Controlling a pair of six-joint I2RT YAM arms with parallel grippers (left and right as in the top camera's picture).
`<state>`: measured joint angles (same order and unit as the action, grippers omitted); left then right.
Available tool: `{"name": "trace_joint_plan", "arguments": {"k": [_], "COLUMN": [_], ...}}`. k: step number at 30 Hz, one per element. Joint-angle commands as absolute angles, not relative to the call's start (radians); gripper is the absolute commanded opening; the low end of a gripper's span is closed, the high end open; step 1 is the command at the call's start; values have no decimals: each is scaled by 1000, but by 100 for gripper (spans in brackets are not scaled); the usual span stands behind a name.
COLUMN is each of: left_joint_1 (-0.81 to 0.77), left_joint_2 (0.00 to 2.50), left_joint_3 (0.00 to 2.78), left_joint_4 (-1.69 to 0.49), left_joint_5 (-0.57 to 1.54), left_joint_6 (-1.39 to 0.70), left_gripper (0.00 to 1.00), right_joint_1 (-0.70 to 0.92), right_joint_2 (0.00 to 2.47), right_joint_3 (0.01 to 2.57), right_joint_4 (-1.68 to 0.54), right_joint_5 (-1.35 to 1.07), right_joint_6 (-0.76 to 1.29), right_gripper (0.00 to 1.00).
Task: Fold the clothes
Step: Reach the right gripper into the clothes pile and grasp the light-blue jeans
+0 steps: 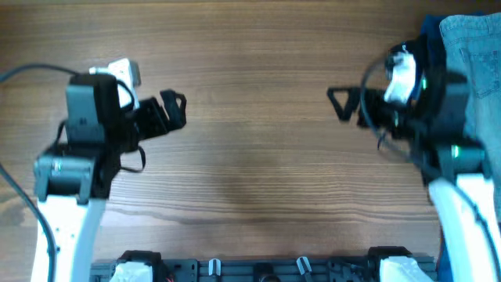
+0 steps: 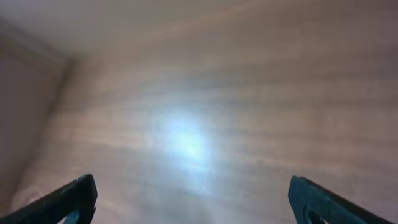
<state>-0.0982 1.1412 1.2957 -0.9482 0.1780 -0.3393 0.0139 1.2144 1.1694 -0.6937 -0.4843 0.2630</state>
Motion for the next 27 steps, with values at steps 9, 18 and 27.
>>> {"name": "trace_joint_plan", "arguments": {"k": [9,18,27], "left_joint_1": [-103,-103,-103], "left_joint_2": [1220,1220,1220], "left_joint_3": [1386,1386,1386], "left_joint_4": [-977,-1002,-1008], "left_joint_5": [154,155,155], "left_joint_6": [-292,-292,-296], "left_gripper": [100,100,100], "right_joint_1": [-206,-478,-554], "right_joint_2": [1671,1944,2115], "right_joint_3": [1598,1748,1748], "right_joint_4": [-763,-617,-603], "right_joint_5": [-205,-47,-40], "right_joint_6": [263,291,249], "right_gripper": [100,98,95]}}
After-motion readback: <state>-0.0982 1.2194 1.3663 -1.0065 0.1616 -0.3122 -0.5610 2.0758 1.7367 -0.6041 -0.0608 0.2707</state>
